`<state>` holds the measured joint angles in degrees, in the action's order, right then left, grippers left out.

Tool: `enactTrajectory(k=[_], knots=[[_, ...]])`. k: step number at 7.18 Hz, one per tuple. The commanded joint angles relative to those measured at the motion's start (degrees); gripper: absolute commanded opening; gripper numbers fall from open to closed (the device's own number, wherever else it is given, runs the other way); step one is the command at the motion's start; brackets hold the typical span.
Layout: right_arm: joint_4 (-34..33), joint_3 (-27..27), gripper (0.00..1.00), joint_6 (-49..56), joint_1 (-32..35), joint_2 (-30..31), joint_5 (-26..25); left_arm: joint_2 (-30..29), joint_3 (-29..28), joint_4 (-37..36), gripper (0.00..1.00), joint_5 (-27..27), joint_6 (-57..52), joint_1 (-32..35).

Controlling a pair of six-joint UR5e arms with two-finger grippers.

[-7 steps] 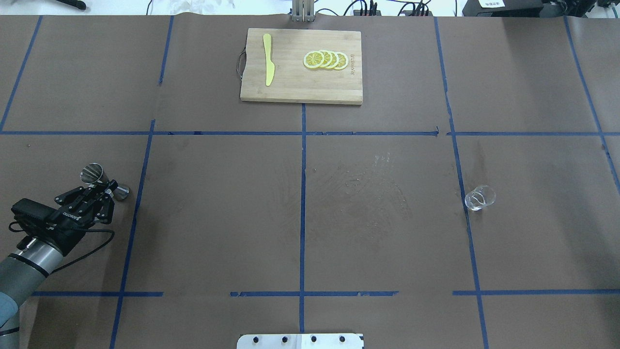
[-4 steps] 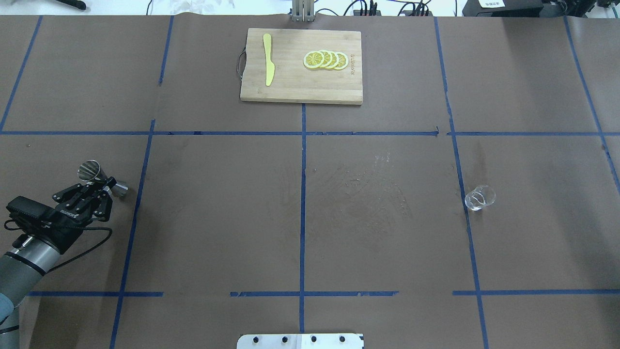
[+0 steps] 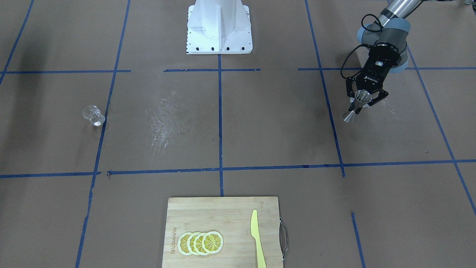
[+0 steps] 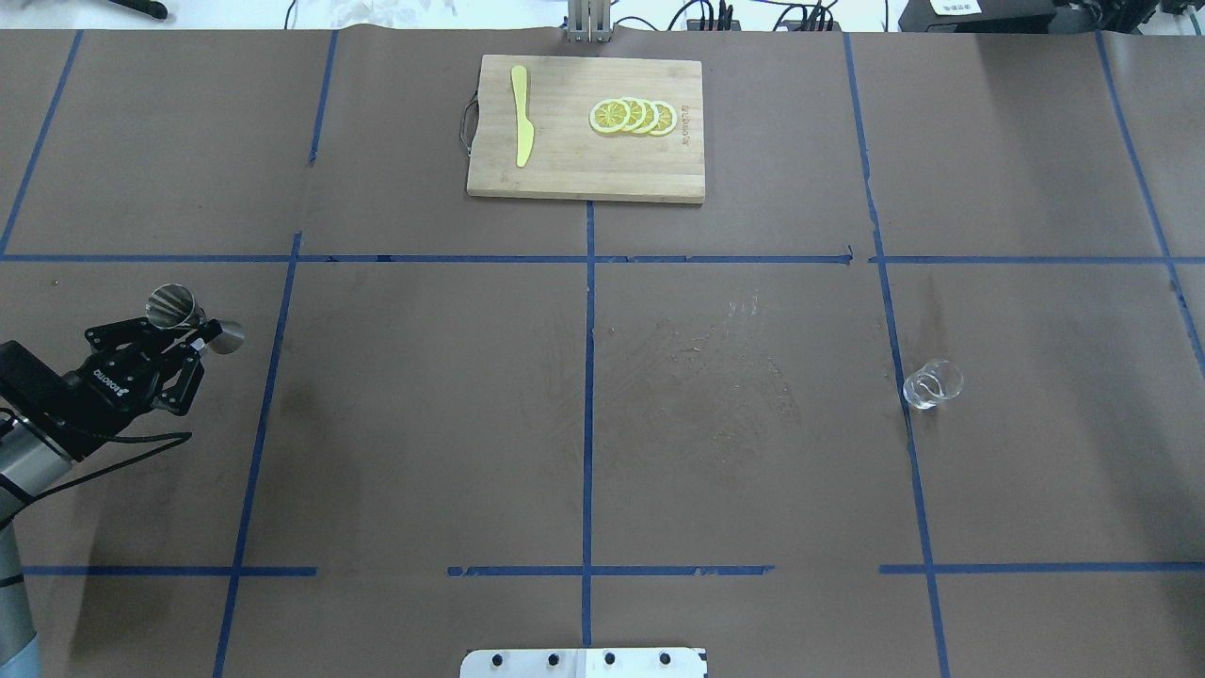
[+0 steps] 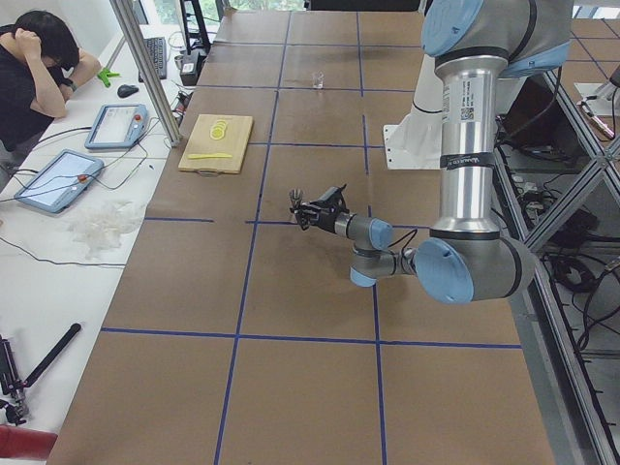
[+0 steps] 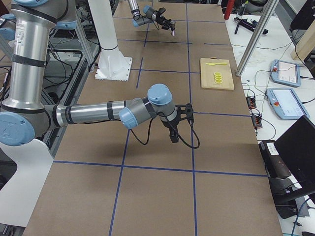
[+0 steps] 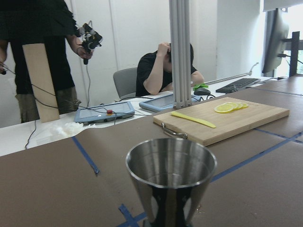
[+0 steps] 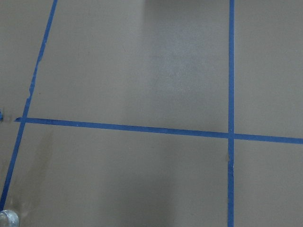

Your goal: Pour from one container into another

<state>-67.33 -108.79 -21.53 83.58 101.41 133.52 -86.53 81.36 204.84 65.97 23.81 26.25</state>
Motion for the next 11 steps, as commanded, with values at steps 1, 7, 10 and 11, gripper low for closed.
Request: enactTrajectory(k=[1,7,10,11], knots=[[-0.1,0.2,1.00,0.0,0.0,0.0,0.0,-0.3,0.5,-1.0,0.00,22.2,-4.3,11.1],[-0.1,0.5,1.00,-0.2,0.1,0.1,0.0,-27.9,-4.9,-23.2,0.00,53.5,-16.9,22.2],[-0.2,0.4,1.00,-0.3,0.1,0.1,0.0,-38.8,-10.3,-27.2,0.00,53.1,-16.9,17.6],[-0.2,0.4,1.00,-0.4,0.1,0.1,0.1,-42.2,-11.5,-29.4,0.00,53.1,-16.9,16.0]])
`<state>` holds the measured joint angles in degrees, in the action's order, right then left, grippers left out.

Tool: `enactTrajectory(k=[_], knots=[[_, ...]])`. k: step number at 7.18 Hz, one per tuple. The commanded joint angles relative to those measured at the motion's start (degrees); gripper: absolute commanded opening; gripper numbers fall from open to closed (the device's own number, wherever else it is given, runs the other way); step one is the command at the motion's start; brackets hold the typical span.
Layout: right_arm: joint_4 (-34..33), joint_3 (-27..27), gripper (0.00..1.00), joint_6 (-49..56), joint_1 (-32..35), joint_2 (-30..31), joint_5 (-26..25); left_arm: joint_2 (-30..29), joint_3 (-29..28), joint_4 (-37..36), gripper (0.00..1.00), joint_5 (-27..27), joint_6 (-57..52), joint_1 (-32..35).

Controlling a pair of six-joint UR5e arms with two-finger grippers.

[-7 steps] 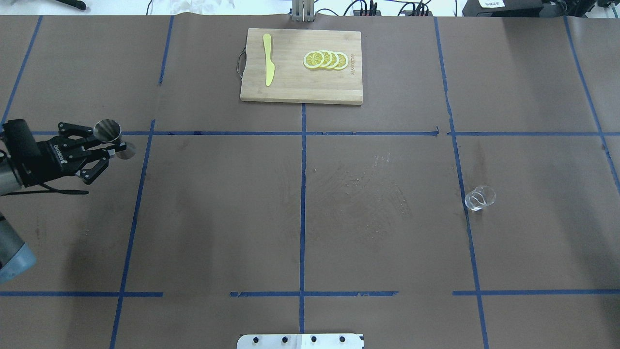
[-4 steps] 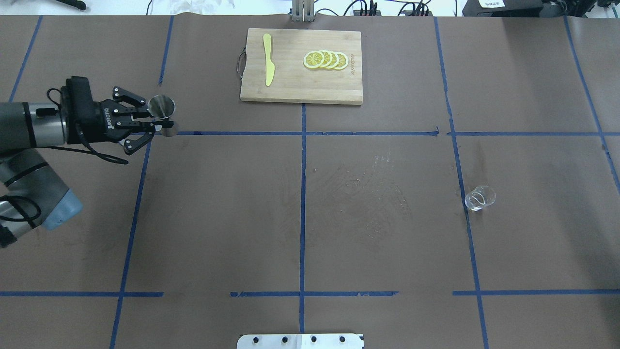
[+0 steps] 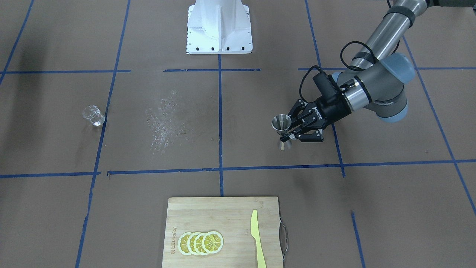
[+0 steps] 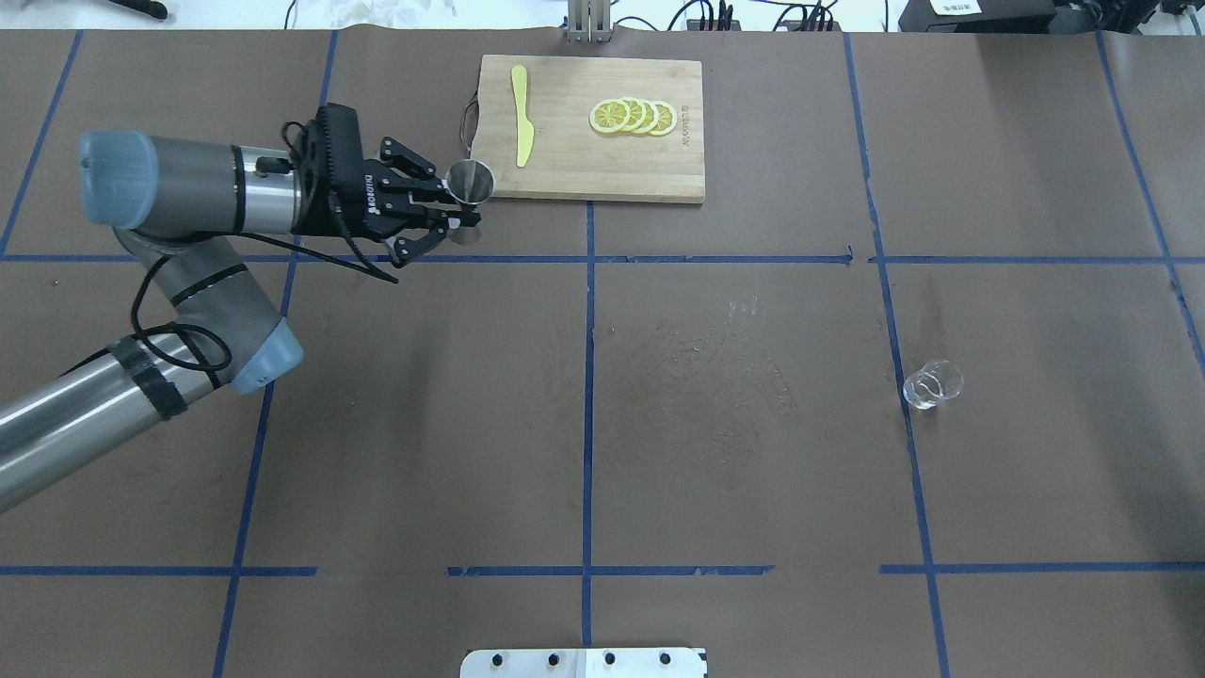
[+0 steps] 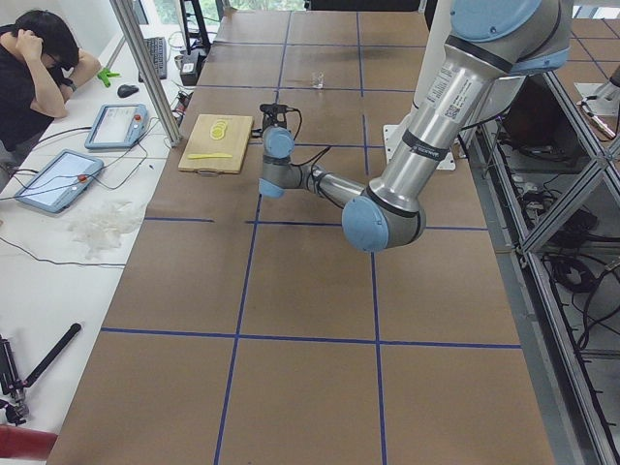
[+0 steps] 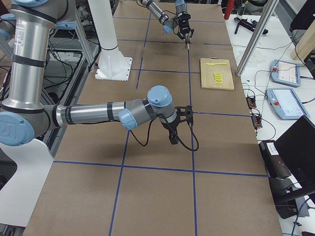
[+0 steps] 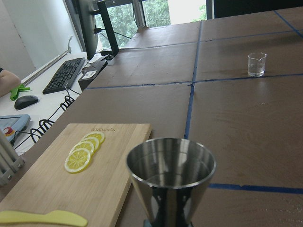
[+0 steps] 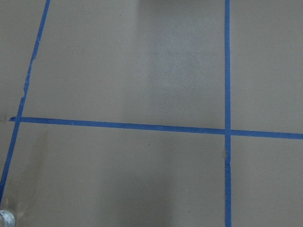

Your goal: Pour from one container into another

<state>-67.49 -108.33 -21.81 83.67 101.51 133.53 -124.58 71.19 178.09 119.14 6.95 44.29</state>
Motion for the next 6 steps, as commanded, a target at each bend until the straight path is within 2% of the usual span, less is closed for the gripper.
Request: enactTrajectory(k=[1,3,4,5,6], knots=[[-0.1,-0.2,1.00,-0.3,0.0,0.0,0.2,-6.3,-3.0,-3.0,0.00,-0.2,-0.1,-3.7],[0.0,-1.4,1.00,-5.1,-0.1,-0.8,0.0,-7.0,-3.0,-3.0,0.00,-5.5,-1.0,-6.8],[-0.1,-2.4,1.00,-6.5,-1.0,-1.2,0.0,-7.0,-3.0,-3.0,0.00,-5.5,-1.0,-6.9],[-0.1,-5.3,1.00,-13.5,-4.4,-1.5,-0.8,-6.9,-3.0,-3.0,0.00,-5.5,-1.0,-6.9],[-0.2,-9.1,1.00,-20.9,-9.5,-1.8,-4.6,-7.0,-3.0,-3.0,0.00,-5.4,-1.0,-6.9]])
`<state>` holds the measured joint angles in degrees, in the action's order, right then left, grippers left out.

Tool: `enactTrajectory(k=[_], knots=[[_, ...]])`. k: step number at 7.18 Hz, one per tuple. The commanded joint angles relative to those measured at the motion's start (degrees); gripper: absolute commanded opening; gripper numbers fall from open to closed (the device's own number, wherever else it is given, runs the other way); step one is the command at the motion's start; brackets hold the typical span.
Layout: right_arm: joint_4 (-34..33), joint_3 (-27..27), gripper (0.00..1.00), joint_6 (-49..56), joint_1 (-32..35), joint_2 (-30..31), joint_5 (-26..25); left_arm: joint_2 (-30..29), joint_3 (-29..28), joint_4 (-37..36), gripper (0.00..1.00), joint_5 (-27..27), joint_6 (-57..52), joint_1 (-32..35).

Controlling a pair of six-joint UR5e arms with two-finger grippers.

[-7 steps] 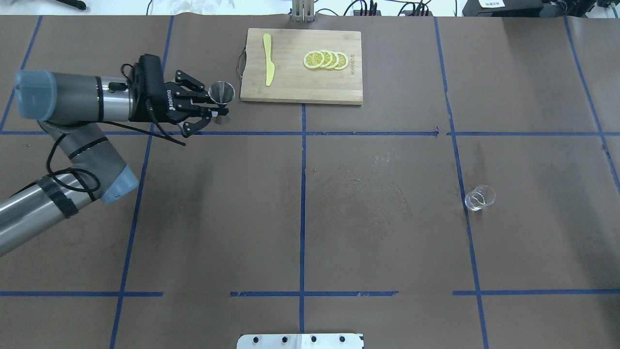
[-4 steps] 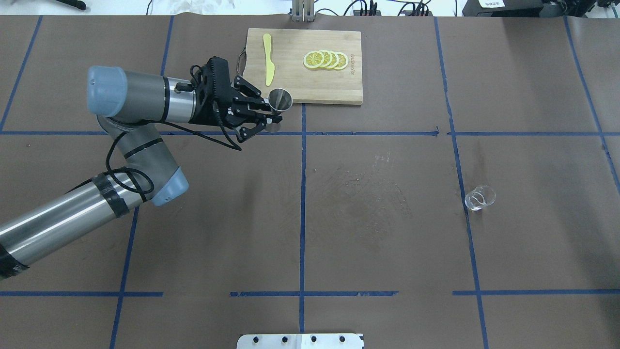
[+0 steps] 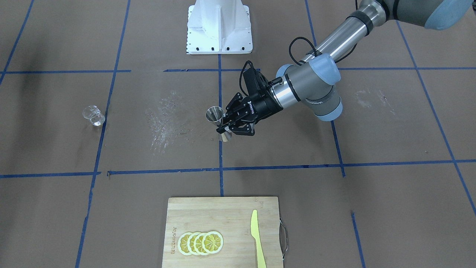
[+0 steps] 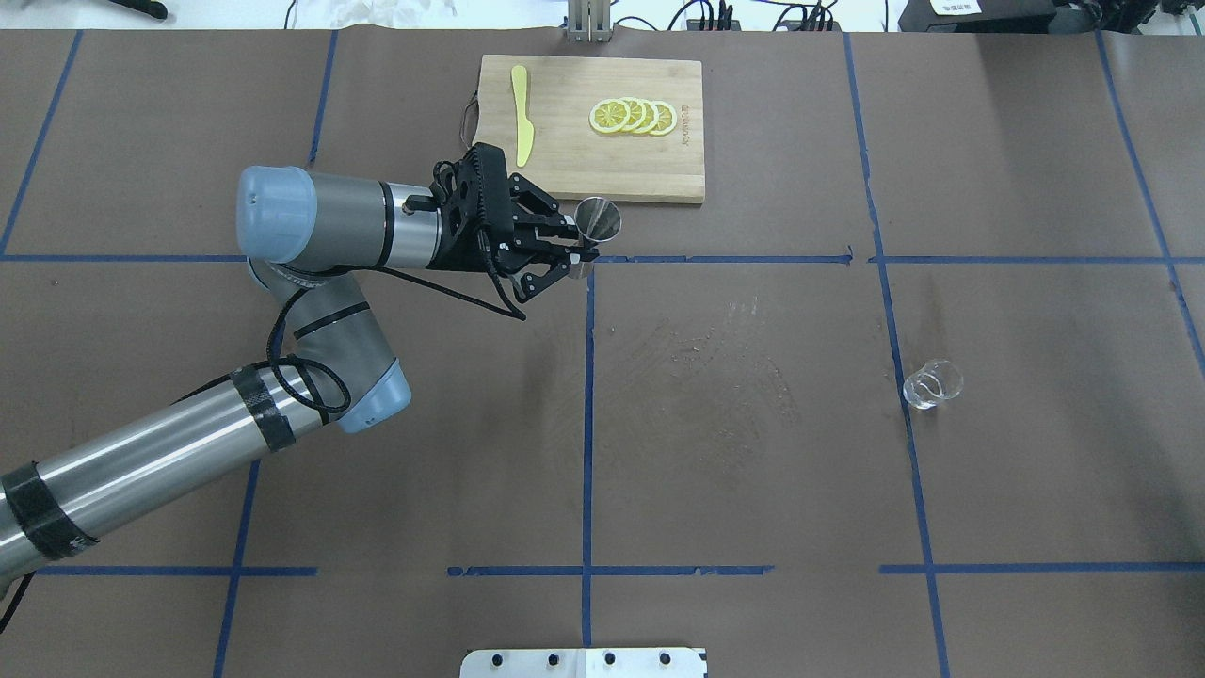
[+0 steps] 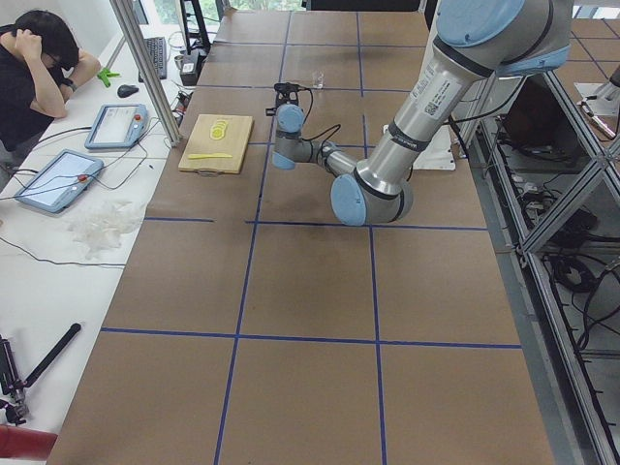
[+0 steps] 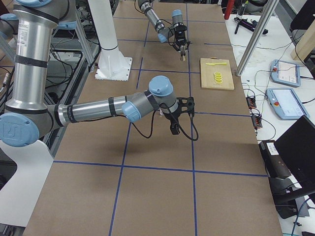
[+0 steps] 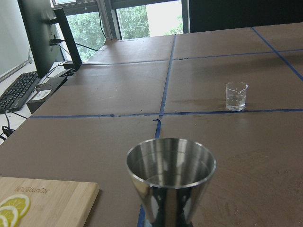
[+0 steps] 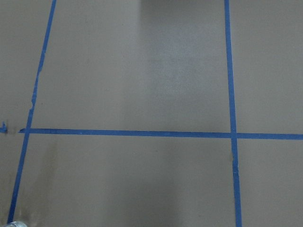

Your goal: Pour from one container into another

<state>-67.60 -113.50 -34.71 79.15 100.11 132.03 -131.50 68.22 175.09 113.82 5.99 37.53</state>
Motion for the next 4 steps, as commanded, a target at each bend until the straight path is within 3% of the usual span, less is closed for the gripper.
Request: enactTrajectory(k=[1,2,4], knots=[[-0.1,-7.0,1.00,-14.3,-9.7,-0.3,-6.2,-0.1,0.0,0.0,0.00,-0.1,0.0,-0.2],[-0.1,-9.9,1.00,-20.8,-14.5,-0.1,-10.5,0.0,0.1,0.1,0.00,-0.1,0.0,-0.2],[0.0,-13.1,1.00,-34.4,-28.0,0.5,-28.1,0.0,0.2,0.1,0.00,-0.2,0.0,-0.3]])
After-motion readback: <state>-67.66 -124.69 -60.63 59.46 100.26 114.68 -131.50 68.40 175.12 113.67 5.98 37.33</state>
